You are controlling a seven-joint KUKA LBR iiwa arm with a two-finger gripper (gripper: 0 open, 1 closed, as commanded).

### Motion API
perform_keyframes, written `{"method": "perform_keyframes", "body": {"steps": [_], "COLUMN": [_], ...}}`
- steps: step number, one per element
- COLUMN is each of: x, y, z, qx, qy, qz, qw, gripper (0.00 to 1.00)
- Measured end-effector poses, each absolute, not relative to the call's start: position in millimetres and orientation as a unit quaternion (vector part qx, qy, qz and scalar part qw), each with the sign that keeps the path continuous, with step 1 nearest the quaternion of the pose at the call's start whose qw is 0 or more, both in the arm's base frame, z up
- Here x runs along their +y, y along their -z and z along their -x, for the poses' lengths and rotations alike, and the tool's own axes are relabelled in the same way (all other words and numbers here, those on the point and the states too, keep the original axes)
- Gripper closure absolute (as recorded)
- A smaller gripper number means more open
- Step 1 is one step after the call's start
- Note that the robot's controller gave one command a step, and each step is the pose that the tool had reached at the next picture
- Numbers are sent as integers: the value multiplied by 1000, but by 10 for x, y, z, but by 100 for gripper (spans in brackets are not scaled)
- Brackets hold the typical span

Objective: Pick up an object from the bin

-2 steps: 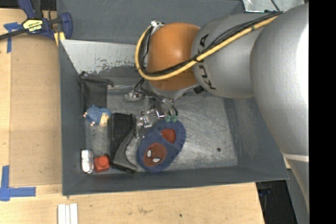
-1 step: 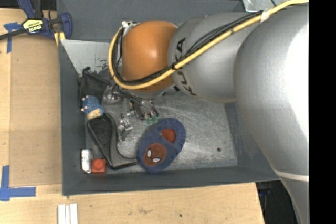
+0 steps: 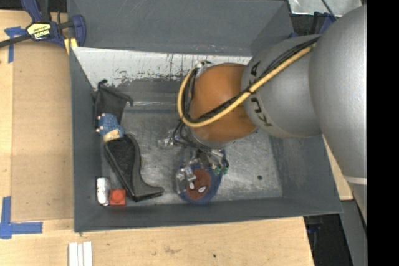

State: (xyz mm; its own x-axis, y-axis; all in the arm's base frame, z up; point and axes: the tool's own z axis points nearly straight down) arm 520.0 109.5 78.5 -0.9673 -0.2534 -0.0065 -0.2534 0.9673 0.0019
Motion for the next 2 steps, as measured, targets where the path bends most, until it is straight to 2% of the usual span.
{"method": "perform_keyframes", "body": {"steps": [1, 2], "x": [497, 268], "y": [-1243, -774], "z": [-4961, -5239], "qx": [988, 999], "qy": [2, -6], "qz": [152, 49], "qw": [1, -3], "gripper": [0, 0]}}
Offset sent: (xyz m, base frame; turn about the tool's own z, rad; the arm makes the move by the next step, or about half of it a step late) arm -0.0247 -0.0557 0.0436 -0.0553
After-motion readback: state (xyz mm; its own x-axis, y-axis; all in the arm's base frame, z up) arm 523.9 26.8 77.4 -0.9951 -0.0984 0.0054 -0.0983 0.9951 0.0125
